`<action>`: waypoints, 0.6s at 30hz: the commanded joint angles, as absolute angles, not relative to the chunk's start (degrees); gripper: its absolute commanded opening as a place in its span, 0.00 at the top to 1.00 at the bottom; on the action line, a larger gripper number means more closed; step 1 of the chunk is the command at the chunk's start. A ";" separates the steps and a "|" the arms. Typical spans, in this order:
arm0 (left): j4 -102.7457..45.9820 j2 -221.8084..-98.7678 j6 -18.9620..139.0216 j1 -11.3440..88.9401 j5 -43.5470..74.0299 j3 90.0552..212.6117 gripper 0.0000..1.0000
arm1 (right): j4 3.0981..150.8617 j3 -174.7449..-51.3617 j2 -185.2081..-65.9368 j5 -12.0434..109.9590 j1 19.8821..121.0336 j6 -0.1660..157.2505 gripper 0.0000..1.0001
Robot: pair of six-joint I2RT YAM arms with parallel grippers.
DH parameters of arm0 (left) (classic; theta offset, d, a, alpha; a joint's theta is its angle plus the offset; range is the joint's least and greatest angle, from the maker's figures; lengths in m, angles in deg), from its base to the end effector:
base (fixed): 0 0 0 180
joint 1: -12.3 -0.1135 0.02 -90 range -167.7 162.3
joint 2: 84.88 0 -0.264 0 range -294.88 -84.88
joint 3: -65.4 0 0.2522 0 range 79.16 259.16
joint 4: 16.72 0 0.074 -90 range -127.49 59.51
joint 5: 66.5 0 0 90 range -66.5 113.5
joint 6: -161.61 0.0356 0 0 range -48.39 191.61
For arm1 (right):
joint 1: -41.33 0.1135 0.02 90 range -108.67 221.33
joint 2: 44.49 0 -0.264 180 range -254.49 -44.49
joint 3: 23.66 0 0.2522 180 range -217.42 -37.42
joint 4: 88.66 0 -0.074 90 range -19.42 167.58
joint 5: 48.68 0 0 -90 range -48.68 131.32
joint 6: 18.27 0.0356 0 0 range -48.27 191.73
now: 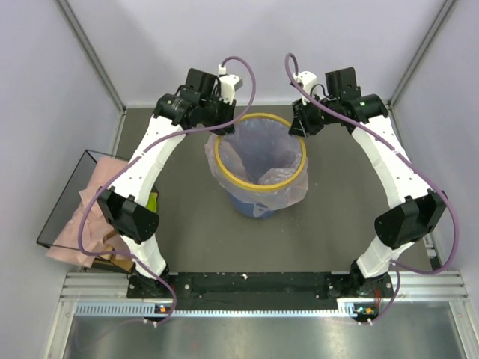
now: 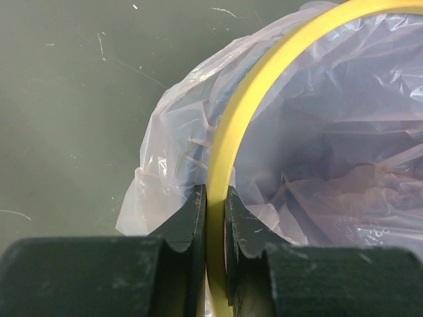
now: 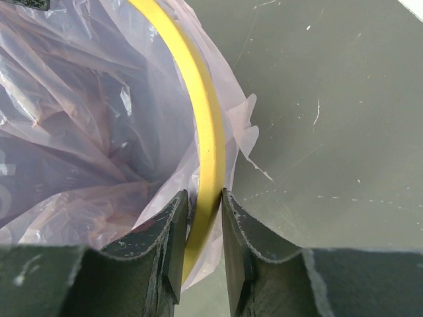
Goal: Put the trash bags into the trash bin
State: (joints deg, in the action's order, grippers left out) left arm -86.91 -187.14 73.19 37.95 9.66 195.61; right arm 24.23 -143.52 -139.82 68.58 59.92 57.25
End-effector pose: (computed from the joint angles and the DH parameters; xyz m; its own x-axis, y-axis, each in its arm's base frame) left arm 0.3382 -0.1718 0.4167 -0.5898 0.3129 -0.7445 0.5964 0.7903 -0.1403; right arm 0.3282 0.1276 0.4096 -0.4702 -0.3926 -0.7904 -0.7443 0.6578 0.1160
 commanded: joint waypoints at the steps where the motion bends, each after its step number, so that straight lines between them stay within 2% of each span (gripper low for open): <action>1: -84.36 -186.40 74.07 37.44 10.58 194.66 0.83 | 24.58 -143.77 -139.85 68.56 59.79 56.87 0.73; 4: -84.36 -185.96 73.81 37.08 9.44 194.48 0.73 | 24.58 -144.29 -139.85 68.65 59.70 57.58 0.68; 6: -84.19 -185.26 73.81 36.91 8.65 194.39 0.67 | 24.14 -144.99 -139.68 68.48 59.79 57.40 0.61; 8: -83.58 -184.29 73.63 36.38 7.68 194.39 0.57 | 23.70 -145.35 -139.59 68.30 59.70 57.14 0.60; 10: -83.13 -183.50 73.72 36.12 8.12 194.21 0.51 | 23.61 -145.52 -139.50 68.12 59.70 56.96 0.61; 12: -83.13 -183.14 73.98 35.85 9.17 194.39 0.49 | 23.70 -145.44 -139.76 68.30 59.79 56.87 0.66; 18: -83.75 -182.35 74.95 35.15 11.02 193.42 0.43 | 23.61 -145.61 -140.20 68.47 59.70 57.49 0.66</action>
